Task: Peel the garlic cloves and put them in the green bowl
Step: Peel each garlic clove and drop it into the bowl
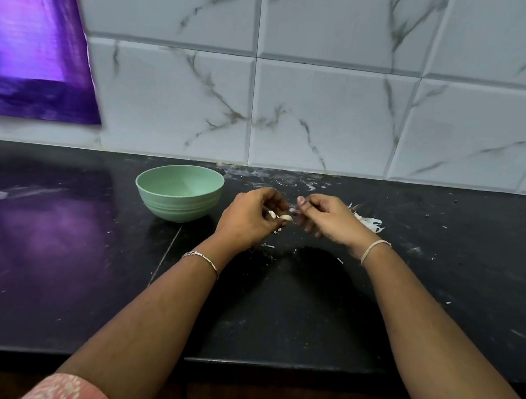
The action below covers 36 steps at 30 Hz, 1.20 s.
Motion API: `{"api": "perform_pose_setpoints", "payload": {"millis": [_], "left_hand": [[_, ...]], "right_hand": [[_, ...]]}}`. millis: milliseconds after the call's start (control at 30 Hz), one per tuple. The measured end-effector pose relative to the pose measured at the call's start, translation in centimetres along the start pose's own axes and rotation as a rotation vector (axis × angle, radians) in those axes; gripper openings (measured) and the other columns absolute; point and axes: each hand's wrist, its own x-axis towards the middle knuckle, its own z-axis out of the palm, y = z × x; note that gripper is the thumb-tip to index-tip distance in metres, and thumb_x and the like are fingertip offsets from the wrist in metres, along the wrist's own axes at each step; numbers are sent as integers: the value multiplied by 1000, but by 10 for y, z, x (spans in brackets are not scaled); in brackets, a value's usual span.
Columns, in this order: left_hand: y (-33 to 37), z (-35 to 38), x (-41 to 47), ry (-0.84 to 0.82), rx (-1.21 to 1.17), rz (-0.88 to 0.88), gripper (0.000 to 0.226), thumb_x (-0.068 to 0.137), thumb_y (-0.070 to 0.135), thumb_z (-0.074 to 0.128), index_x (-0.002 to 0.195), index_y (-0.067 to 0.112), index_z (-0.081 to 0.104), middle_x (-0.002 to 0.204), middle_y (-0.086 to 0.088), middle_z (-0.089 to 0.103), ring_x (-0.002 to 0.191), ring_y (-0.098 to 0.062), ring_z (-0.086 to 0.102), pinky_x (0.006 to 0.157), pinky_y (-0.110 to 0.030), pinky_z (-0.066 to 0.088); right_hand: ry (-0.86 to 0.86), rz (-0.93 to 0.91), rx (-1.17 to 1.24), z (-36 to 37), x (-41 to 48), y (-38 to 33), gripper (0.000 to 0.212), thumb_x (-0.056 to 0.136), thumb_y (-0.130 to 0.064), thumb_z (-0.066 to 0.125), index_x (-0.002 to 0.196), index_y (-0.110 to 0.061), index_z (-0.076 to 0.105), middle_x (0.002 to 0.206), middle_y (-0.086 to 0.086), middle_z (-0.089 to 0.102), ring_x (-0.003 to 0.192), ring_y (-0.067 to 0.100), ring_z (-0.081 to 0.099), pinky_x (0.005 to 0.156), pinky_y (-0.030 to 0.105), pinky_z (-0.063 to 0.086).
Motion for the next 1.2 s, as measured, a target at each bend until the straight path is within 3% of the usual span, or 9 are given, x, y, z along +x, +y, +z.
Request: {"api": "perform_pose_setpoints", "payload": {"millis": [67,167,300,567,633,700,800,1033,1200], "left_hand": [[0,0,0,18,-32,-4,25,71,27,83,77,39,61,74,21,68,67,-6,64,69,-40,58],[2,-1,1,44,-131,-14,29,69,21,86,76,34,62,74,13,70,69,-13,67,72,-42,58],[5,-2,3,36,-348,-47,34,67,2,86,79,22,61,77,0,69,74,-17,67,82,-41,58],[4,-5,3,-126,-348,-26,32,68,2,85,83,20,64,79,1,70,67,-8,64,68,-23,54],[1,-6,3,-168,-287,-36,25,78,3,78,90,20,64,84,1,70,70,-8,63,72,-28,54],[-4,-7,3,-80,-65,-24,13,90,13,67,98,23,65,89,7,69,78,-8,63,77,-34,55],[-4,-10,0,29,235,-22,17,99,30,49,110,29,62,100,9,70,94,-17,64,79,-39,53],[-4,-11,-1,72,269,-30,19,97,42,50,108,31,60,98,9,70,96,-18,63,80,-38,51],[-2,-8,-5,60,273,-64,29,97,45,47,120,28,53,103,4,71,101,-21,63,82,-38,50]], "right_hand": [[-83,-8,54,4,-1,-1,20,97,-29,57,98,-10,64,87,8,68,70,11,60,54,15,45],[-59,-47,41,7,1,3,8,92,-21,65,93,-14,65,84,6,66,73,8,56,59,18,47],[-89,0,297,7,1,1,9,93,-19,63,96,-11,60,81,3,70,72,7,64,60,19,50],[-85,64,298,1,-1,-1,11,83,-14,74,85,-11,64,70,4,69,64,10,56,53,16,43],[-95,88,277,-1,-2,0,11,83,-12,74,84,-10,64,66,3,66,58,9,55,50,15,45],[-120,107,255,-3,-4,-1,9,83,-9,74,83,-7,65,63,3,65,51,6,53,47,15,46],[-192,129,199,-5,-6,-2,9,84,-7,72,84,-1,66,65,5,66,50,6,56,47,16,48],[-333,222,30,-4,-6,-6,9,84,-2,71,77,-1,66,64,7,67,49,6,60,46,14,49],[-384,232,-139,0,5,-13,17,92,-5,63,76,-1,64,62,9,64,42,6,56,43,15,46]]}}
